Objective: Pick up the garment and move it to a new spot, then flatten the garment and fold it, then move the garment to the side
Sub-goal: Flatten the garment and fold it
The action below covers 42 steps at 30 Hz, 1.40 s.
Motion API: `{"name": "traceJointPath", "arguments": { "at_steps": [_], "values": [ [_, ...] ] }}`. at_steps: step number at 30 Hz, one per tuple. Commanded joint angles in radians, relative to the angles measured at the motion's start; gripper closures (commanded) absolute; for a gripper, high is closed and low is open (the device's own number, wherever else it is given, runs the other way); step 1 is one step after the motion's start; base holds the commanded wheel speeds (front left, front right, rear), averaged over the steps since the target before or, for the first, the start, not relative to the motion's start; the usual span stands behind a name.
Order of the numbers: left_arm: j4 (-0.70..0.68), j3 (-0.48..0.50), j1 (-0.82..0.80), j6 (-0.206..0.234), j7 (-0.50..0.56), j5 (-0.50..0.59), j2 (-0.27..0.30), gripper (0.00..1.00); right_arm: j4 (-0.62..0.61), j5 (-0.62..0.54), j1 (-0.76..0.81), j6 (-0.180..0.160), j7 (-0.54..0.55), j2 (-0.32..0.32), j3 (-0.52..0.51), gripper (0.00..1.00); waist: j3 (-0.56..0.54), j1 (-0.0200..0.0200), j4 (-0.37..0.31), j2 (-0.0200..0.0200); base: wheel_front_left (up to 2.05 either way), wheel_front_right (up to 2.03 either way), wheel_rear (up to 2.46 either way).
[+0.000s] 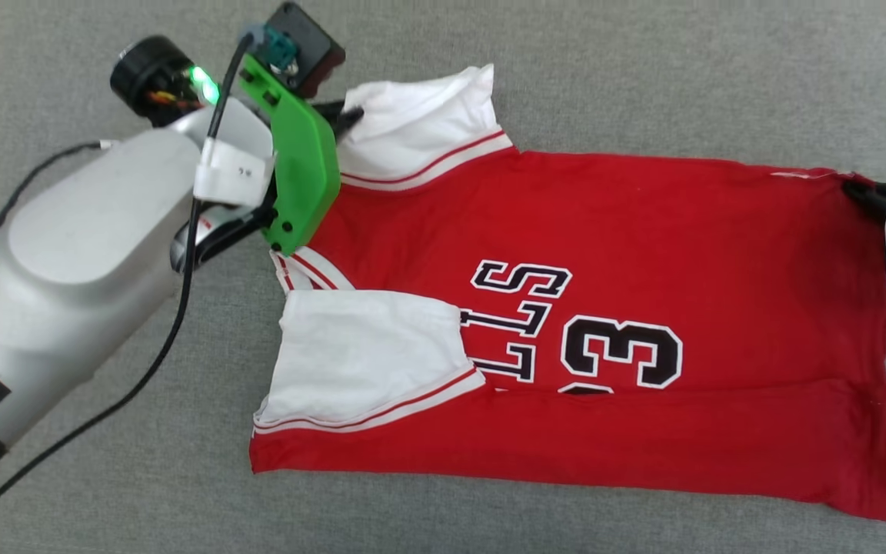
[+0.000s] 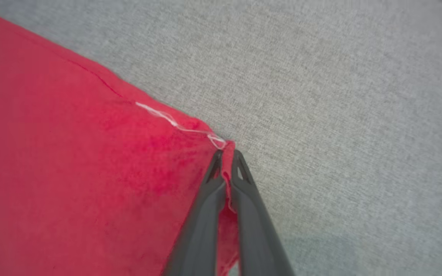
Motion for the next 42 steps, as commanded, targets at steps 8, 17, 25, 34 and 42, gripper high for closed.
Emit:
{"name": "traceJointPath", "arguments": {
  "at_steps": [8, 17, 25, 34, 42],
  "values": [
    [-0.045, 0.002, 0.142, 0.007, -0.057, -0.014, 0.049, 1.0, -0.057, 0.023, 0.149, -0.001, -0.18, -0.038, -0.004, 1.0, -0.136, 0.0, 0.009, 0.0, 0.0, 0.0, 0.0],
    [-0.137, 0.002, 0.339, 0.058, -0.091, -0.025, 0.099, 1.0, -0.112, 0.032, 0.381, -0.001, -0.284, -0.048, -0.069, 1.0, -0.223, 0.0, 0.021, 0.0, 0.0, 0.0, 0.0],
    [-0.209, 0.002, 0.499, 0.111, -0.1, -0.032, 0.157, 1.0, -0.183, 0.02, 0.568, -0.001, -0.298, -0.023, -0.154, 1.0, -0.248, 0.0, 0.018, 0.0, 0.0, 0.0, 0.0],
    [-0.2, 0.002, 0.596, 0.135, -0.105, -0.032, 0.144, 1.0, -0.202, 0.032, 0.692, -0.001, -0.251, 0.048, -0.213, 1.0, -0.222, 0.0, 0.01, 0.0, 0.0, 0.0, 0.0],
    [-0.142, 0.041, 0.633, 0.181, -0.21, -0.024, 0.121, 0.0, -0.21, 0.04, 0.701, -0.001, -0.262, 0.087, -0.245, 0.0, -0.243, 0.0, 0.006, 0.0, 0.0, 0.0, 0.0]
  ]
}}
